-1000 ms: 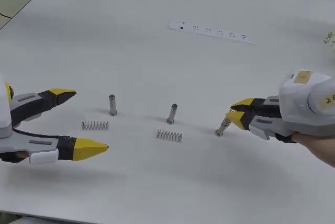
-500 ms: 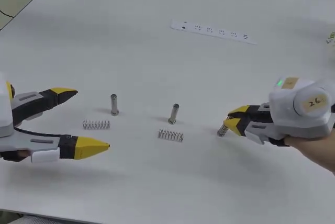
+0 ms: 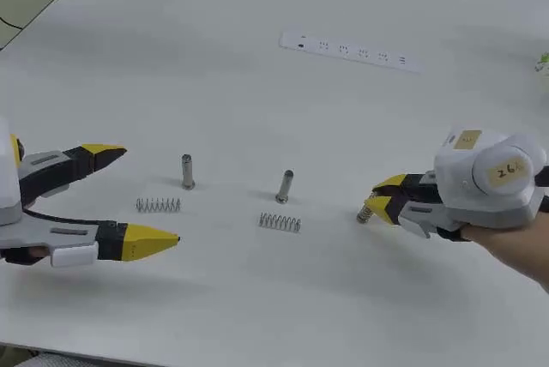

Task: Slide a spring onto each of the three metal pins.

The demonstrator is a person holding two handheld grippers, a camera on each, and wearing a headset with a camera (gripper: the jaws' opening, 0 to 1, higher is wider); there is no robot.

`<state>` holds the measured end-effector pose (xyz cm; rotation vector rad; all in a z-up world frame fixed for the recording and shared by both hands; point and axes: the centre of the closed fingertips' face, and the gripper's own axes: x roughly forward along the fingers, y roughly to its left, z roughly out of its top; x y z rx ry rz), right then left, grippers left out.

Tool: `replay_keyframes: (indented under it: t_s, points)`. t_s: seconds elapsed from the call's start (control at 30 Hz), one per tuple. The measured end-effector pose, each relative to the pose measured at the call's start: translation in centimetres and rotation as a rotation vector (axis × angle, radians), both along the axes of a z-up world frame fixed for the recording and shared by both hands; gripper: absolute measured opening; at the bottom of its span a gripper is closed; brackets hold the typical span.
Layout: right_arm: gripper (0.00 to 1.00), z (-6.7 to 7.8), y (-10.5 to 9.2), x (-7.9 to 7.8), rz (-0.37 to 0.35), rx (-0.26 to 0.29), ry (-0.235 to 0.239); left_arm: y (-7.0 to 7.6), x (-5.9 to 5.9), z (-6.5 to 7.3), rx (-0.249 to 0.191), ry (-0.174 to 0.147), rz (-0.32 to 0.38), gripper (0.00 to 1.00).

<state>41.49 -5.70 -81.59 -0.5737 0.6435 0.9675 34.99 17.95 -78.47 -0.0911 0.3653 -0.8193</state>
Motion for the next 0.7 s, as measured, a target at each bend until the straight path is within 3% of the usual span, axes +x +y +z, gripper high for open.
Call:
replay_keyframes:
  t_s: [0.4,0.7]
  points:
    - [0.10,0.5,0.1,-0.3,0.001,0.013,-0.001,0.1,0.0,0.2,0.003,-0.002,0.003,0.95]
    - [0.09,1.8,0.3,-0.6,0.016,0.026,-0.023,0.2,0.1,0.5,0.002,-0.008,0.006,0.95]
